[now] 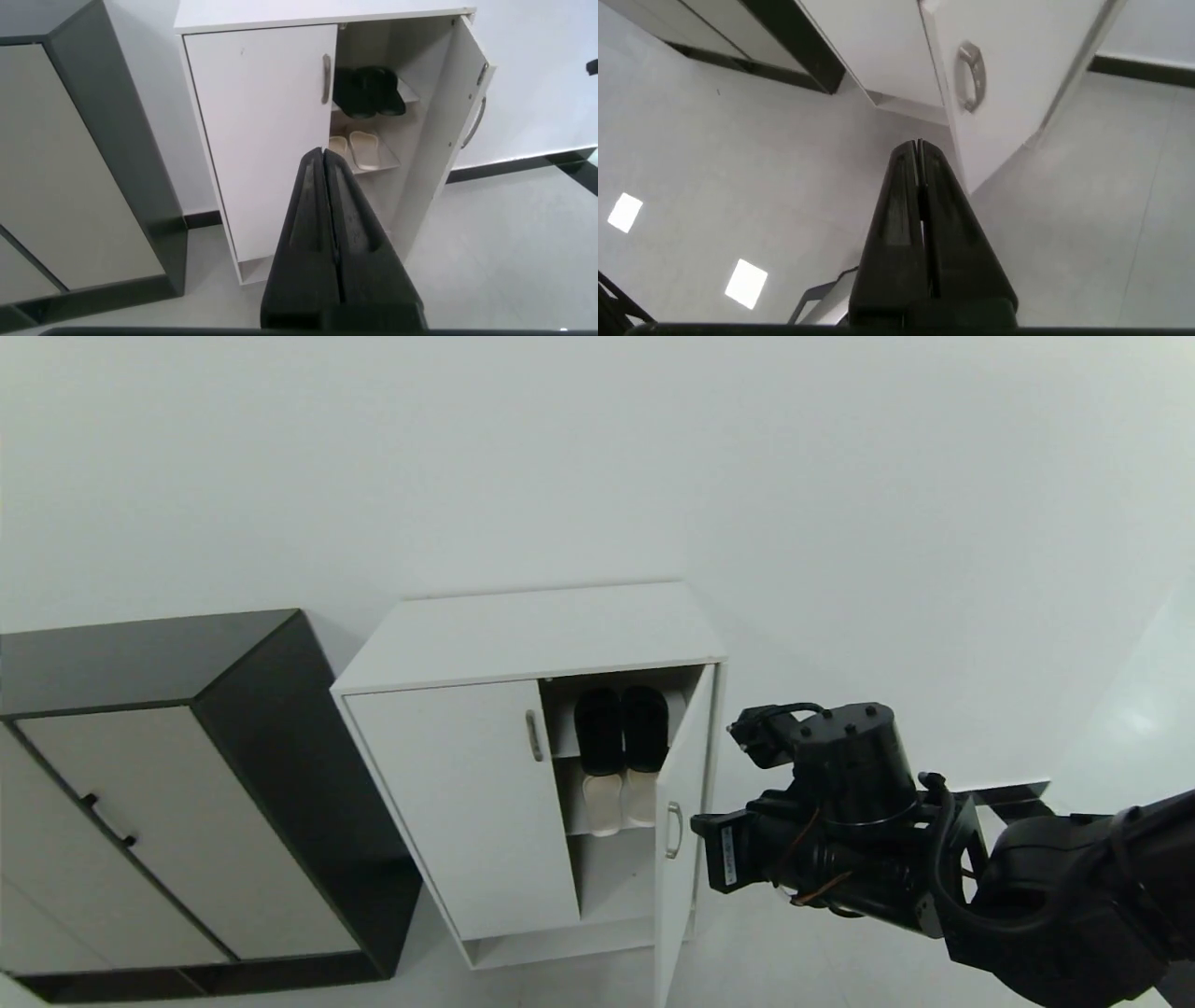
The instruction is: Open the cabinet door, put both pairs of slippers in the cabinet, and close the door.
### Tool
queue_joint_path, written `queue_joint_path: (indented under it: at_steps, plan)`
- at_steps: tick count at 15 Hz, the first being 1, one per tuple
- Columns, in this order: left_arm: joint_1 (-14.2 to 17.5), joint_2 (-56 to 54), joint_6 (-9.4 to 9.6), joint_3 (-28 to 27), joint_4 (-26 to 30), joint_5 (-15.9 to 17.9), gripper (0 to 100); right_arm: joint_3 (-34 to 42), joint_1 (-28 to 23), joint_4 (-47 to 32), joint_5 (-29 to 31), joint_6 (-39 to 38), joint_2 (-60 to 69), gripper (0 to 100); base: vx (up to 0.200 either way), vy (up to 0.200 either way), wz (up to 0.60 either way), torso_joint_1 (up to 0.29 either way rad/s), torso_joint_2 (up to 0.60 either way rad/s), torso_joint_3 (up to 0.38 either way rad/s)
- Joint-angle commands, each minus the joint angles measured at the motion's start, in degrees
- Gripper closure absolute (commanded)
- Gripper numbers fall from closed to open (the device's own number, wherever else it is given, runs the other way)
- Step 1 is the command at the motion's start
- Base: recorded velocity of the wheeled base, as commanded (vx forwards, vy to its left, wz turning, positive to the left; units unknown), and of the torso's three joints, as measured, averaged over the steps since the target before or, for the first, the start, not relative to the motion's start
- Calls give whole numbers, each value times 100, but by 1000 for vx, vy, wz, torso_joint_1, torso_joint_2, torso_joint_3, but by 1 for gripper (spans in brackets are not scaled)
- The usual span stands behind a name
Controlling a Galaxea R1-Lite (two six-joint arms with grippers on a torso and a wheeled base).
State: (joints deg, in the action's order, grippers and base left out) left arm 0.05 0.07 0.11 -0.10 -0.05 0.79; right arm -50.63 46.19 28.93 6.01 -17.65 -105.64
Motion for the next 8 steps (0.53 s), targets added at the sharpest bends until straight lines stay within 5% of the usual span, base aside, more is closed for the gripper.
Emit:
queue_joint_path:
  at_steps: [1, 8]
  plan:
    - [4, 1, -2, 1, 5, 0, 100, 9, -22, -1, -3, 7, 0, 100, 0, 0, 0, 0, 0, 0]
    - [4, 1, -2, 1, 5, 0, 100, 369, -585, 280, 462, 1071, 26, 100, 0, 0, 0, 0, 0, 0]
